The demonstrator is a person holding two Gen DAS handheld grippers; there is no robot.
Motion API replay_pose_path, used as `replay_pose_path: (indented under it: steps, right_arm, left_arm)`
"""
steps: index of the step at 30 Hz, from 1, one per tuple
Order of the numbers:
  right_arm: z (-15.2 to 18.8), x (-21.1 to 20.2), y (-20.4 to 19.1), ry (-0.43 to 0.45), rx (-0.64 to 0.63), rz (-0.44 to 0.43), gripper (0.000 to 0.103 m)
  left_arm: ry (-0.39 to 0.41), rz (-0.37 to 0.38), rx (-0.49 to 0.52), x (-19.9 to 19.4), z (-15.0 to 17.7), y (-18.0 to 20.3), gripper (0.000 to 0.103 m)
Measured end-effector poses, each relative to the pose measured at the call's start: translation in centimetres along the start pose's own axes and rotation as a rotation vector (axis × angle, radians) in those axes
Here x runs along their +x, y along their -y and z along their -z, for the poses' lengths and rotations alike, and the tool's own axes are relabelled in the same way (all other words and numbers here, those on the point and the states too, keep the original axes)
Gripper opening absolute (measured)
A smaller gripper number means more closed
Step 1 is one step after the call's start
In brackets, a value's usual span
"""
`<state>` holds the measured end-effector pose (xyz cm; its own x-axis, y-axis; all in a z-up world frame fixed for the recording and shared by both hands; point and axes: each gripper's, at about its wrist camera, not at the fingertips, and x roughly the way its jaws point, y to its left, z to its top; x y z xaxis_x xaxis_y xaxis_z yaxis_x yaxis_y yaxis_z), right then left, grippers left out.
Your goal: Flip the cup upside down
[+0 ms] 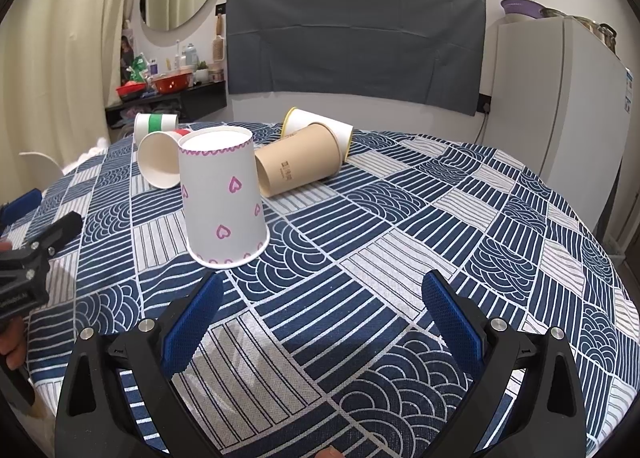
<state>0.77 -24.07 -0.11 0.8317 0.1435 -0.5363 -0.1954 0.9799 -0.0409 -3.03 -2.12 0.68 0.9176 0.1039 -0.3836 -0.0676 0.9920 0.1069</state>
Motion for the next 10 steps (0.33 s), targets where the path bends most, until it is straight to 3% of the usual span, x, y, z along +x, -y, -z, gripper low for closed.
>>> replay_pose_path:
  steps: [10]
  right_arm:
    - [-0.01,0.03,0.01,-0.003,-0.002,0.001,0.095]
  left_arm:
    - [-0.008,0.03,0.005,0.06,0.05,0.05,0.097]
